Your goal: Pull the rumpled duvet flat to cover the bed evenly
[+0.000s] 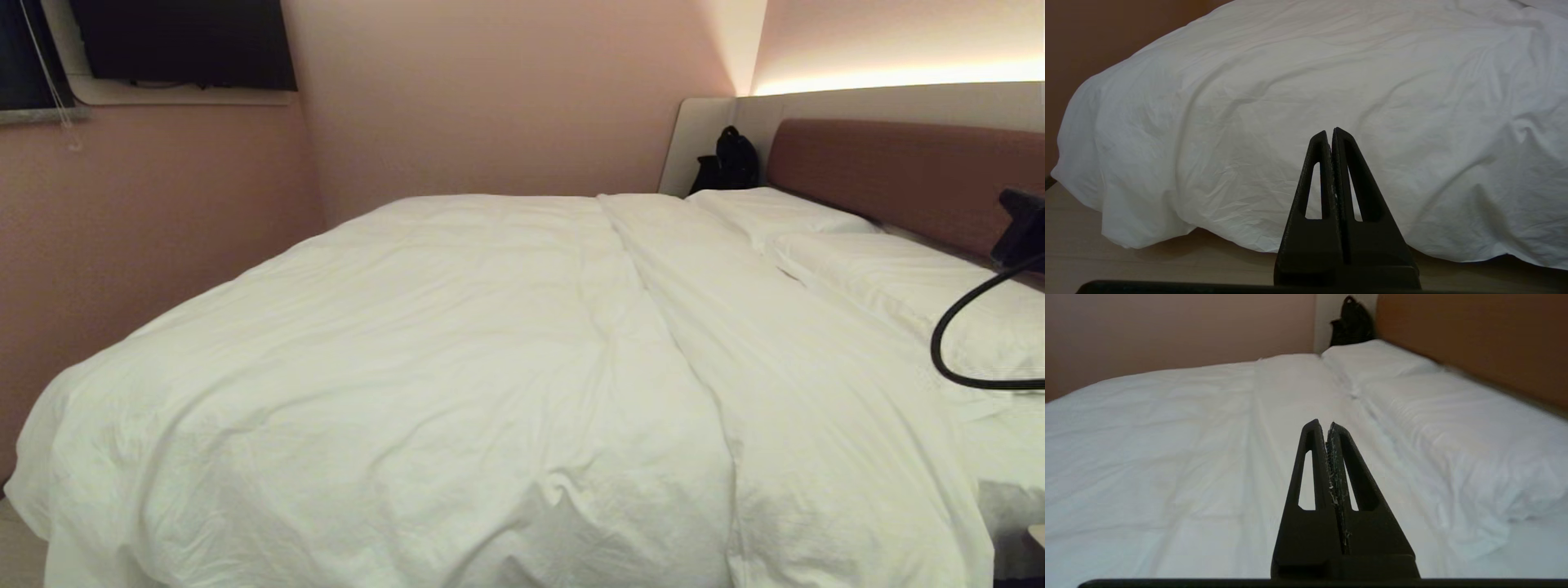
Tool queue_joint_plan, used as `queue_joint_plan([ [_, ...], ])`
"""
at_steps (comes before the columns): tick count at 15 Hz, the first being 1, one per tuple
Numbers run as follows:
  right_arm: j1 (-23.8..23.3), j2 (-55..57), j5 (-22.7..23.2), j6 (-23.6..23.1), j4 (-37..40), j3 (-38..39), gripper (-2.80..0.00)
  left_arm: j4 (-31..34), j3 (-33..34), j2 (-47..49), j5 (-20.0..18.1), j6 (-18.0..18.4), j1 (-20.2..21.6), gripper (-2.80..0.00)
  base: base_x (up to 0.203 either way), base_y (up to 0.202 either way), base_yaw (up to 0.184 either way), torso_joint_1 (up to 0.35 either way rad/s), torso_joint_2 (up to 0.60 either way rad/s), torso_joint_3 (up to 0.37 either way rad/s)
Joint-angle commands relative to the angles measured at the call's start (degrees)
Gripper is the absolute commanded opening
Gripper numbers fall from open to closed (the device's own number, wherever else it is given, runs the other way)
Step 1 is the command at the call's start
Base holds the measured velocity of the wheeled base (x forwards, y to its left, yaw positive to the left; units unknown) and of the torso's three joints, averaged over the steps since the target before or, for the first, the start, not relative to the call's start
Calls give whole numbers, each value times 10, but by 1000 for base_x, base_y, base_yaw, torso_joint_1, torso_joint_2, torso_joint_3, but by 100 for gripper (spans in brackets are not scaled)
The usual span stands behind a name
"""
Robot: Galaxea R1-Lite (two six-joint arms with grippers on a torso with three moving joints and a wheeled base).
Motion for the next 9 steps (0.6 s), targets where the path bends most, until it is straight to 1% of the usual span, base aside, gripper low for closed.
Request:
queue_joint_plan([
  [1,10,-141,61,62,400,4,-280,0,0,0,0,0,0,-280,0,0,0,0,0,0],
  [2,11,-195,77,63,444,5,-280,0,0,0,0,0,0,-280,0,0,0,0,0,0],
  [4,12,-294,93,62,517,5,-280,0,0,0,0,0,0,-280,0,0,0,0,0,0],
  [7,11,-413,84,54,594,6,-280,0,0,0,0,0,0,-280,0,0,0,0,0,0],
  [9,11,-480,77,33,620,11,-280,0,0,0,0,0,0,-280,0,0,0,0,0,0],
])
